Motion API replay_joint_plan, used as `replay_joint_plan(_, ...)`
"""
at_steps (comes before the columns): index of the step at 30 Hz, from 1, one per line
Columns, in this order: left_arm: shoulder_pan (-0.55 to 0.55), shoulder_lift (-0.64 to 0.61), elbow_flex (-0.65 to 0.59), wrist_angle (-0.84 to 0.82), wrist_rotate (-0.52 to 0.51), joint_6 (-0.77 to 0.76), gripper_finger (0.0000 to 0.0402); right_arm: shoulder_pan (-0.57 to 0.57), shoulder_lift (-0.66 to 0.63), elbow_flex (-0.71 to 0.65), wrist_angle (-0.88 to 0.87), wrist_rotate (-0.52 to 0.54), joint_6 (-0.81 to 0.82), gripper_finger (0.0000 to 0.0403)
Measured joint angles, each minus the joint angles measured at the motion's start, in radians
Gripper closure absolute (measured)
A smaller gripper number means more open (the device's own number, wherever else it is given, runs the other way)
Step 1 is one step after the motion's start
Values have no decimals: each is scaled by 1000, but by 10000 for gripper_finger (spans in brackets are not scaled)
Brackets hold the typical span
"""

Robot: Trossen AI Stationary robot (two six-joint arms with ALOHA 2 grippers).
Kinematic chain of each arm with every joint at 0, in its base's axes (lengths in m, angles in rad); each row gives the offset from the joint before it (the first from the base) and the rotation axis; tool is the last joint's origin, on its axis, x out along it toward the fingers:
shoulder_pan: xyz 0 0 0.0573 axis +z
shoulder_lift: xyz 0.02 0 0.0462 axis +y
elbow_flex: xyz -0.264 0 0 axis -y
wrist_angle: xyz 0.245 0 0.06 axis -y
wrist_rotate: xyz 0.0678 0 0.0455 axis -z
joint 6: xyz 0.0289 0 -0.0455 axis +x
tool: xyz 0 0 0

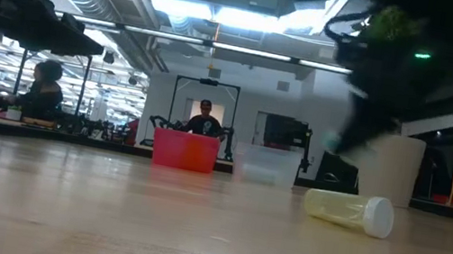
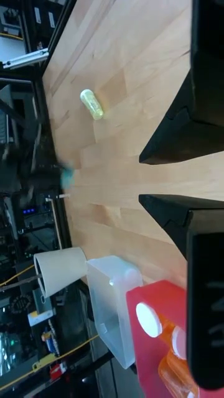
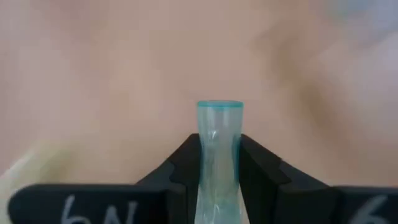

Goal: Pick and place medicine bottles into bin by pill shape (circle, oval)
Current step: Put the small blue pill bottle into the transparent bin, then put the small yellow pill bottle into the transparent bin

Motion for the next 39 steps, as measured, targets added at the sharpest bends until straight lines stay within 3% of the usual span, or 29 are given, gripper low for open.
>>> replay_joint_plan(4,0,0,0,0,0,0,319,-149,-70,1,100,114,-198,312)
replay_joint_plan(10,0,0,0,0,0,0,319,-373,-84,2,436,104,-489,311)
replay_joint_plan(17,0,0,0,0,0,1,319,-533,-41,2,701,96,-513,304)
replay_joint_plan(23,0,0,0,0,-1,49,319,-612,-14,2,830,-124,-522,258)
replay_joint_plan(31,0,0,0,0,-2,53,319,-657,-11,2,844,-99,-471,196)
replay_joint_plan(39,0,0,0,0,-1,53,319,-624,-21,2,850,-387,-460,190)
